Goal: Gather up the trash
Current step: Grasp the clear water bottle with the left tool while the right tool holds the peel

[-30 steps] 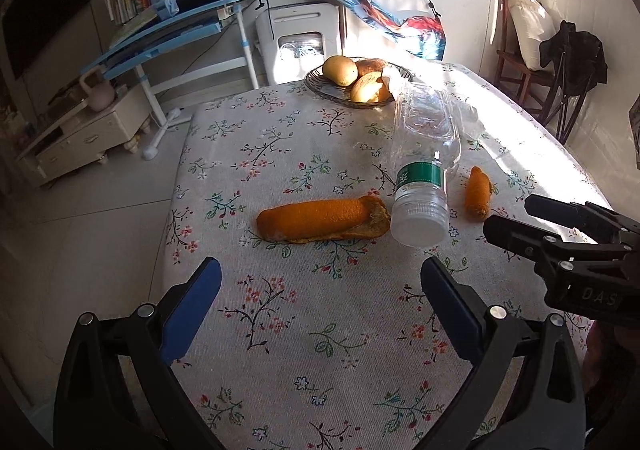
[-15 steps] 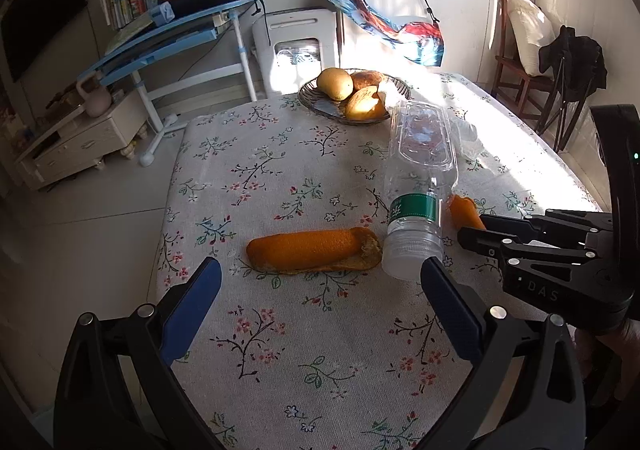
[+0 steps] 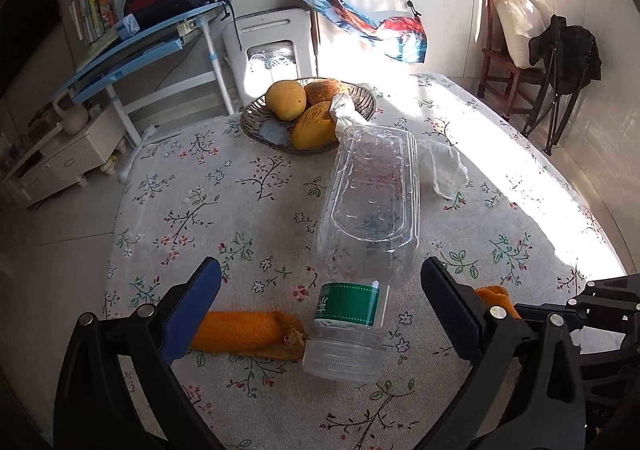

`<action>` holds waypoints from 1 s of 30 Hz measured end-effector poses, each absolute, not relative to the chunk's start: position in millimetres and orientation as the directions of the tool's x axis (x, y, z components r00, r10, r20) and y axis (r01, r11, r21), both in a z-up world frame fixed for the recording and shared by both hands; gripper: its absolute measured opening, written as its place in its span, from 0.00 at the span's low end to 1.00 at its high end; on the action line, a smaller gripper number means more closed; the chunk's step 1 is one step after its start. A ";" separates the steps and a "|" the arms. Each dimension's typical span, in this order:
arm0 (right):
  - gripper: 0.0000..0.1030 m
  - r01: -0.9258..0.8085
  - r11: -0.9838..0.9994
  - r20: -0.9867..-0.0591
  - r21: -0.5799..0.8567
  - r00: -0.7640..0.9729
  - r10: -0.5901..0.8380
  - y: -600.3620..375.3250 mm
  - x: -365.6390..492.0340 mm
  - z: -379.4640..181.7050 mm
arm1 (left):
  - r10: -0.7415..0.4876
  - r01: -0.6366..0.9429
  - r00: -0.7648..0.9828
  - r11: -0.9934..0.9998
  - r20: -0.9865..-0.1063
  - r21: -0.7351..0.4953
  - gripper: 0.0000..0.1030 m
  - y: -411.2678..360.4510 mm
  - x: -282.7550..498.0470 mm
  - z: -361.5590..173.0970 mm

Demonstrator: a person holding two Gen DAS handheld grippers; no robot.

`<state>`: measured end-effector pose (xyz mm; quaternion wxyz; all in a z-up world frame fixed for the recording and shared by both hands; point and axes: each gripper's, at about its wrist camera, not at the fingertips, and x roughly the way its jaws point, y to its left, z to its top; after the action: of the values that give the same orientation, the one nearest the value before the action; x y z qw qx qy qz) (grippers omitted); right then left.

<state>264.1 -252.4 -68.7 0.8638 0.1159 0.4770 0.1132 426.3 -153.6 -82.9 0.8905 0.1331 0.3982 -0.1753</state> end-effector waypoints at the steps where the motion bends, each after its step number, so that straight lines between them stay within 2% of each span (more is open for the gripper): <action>1: 0.21 -0.088 0.947 -0.798 0.310 0.518 0.310 -253.6 264.6 -68.2 | -0.209 0.421 0.617 0.902 -0.758 0.094 0.94 -157.8 430.3 -84.9; 9: 0.22 -0.137 0.951 -0.814 0.278 0.491 0.309 -249.9 273.2 -68.5 | -0.210 0.459 0.602 0.881 -0.771 0.118 0.94 -186.4 453.9 -104.8; 10: 0.22 -0.146 0.952 -0.817 0.270 0.489 0.306 -248.9 274.6 -68.0 | -0.242 0.472 0.595 0.877 -0.766 0.090 0.87 -186.1 454.6 -104.3; 11: 0.22 -0.151 0.952 -0.818 0.265 0.487 0.305 -248.0 275.6 -67.9 | -0.286 0.491 0.583 0.870 -0.761 0.049 0.69 -185.1 455.1 -103.7; 13: 0.22 -0.154 0.951 -0.818 0.267 0.486 0.308 -247.7 275.6 -68.2 | -0.321 0.496 0.553 0.868 -0.769 -0.006 0.54 -184.2 459.2 -105.0; 23: 0.23 -0.137 0.937 -0.804 0.321 0.483 0.346 -255.8 262.5 -65.3 | -0.401 0.519 0.589 0.853 -0.701 -0.052 0.54 -160.2 414.9 -72.5; 30: 0.23 -0.122 0.907 -0.750 0.402 0.525 0.403 -255.7 224.3 -58.4 | -0.397 0.471 0.647 0.880 -0.651 -0.069 0.54 -114.9 362.3 -46.8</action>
<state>224.3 -255.7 -58.4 0.8600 0.1516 0.4627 0.1527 362.3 -114.9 -46.8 0.9059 0.0533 0.3452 -0.2394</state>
